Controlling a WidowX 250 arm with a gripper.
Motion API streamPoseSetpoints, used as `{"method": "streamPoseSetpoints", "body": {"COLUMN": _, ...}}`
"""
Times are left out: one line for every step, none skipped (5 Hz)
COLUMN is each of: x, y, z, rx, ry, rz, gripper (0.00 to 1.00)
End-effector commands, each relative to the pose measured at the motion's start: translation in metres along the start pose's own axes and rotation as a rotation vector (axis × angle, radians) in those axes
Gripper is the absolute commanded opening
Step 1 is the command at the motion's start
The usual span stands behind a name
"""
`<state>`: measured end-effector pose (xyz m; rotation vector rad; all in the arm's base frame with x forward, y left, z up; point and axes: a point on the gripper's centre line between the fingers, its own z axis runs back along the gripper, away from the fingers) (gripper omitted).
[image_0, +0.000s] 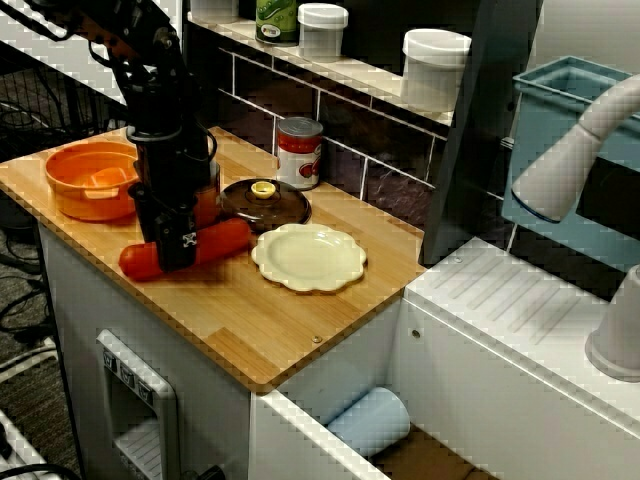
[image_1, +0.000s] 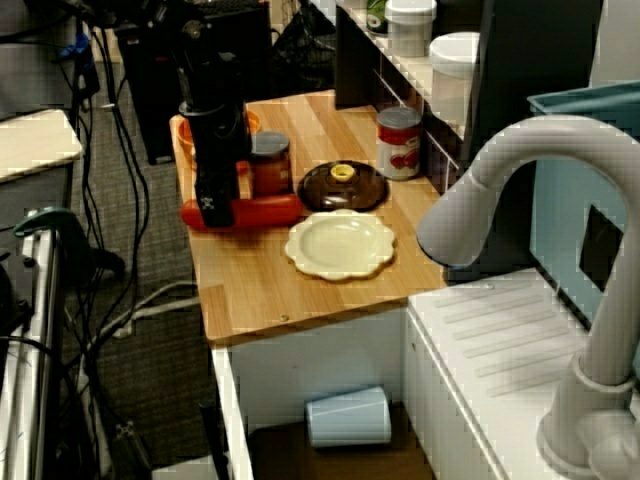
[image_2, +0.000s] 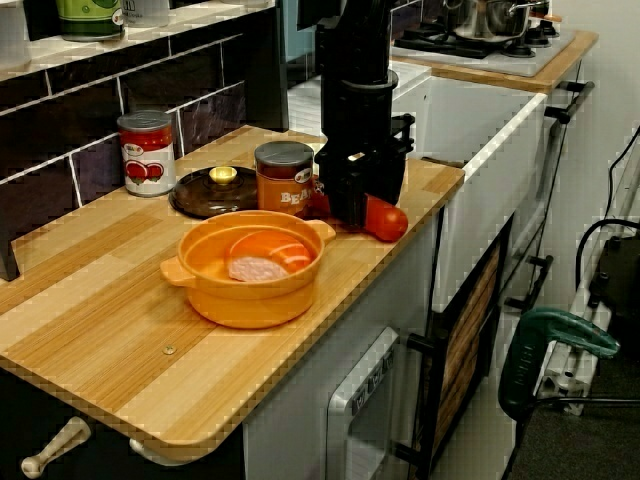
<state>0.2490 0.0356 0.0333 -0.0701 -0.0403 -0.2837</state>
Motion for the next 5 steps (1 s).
{"method": "streamPoseSetpoints", "body": {"x": 0.01, "y": 0.005, "z": 0.045, "rx": -0.031, "ry": -0.06, "rz": -0.047, "gripper": 0.0}}
{"method": "streamPoseSetpoints", "body": {"x": 0.017, "y": 0.0, "z": 0.055, "rx": -0.051, "ry": -0.061, "rz": -0.07, "gripper": 0.0}}
{"method": "streamPoseSetpoints", "body": {"x": 0.027, "y": -0.016, "z": 0.059, "rx": -0.061, "ry": -0.054, "rz": -0.119, "gripper": 0.0}}
{"method": "streamPoseSetpoints", "body": {"x": 0.047, "y": -0.034, "z": 0.055, "rx": -0.088, "ry": -0.022, "rz": -0.155, "gripper": 0.0}}
{"method": "streamPoseSetpoints", "body": {"x": 0.062, "y": -0.044, "z": 0.053, "rx": -0.081, "ry": -0.011, "rz": -0.136, "gripper": 0.0}}
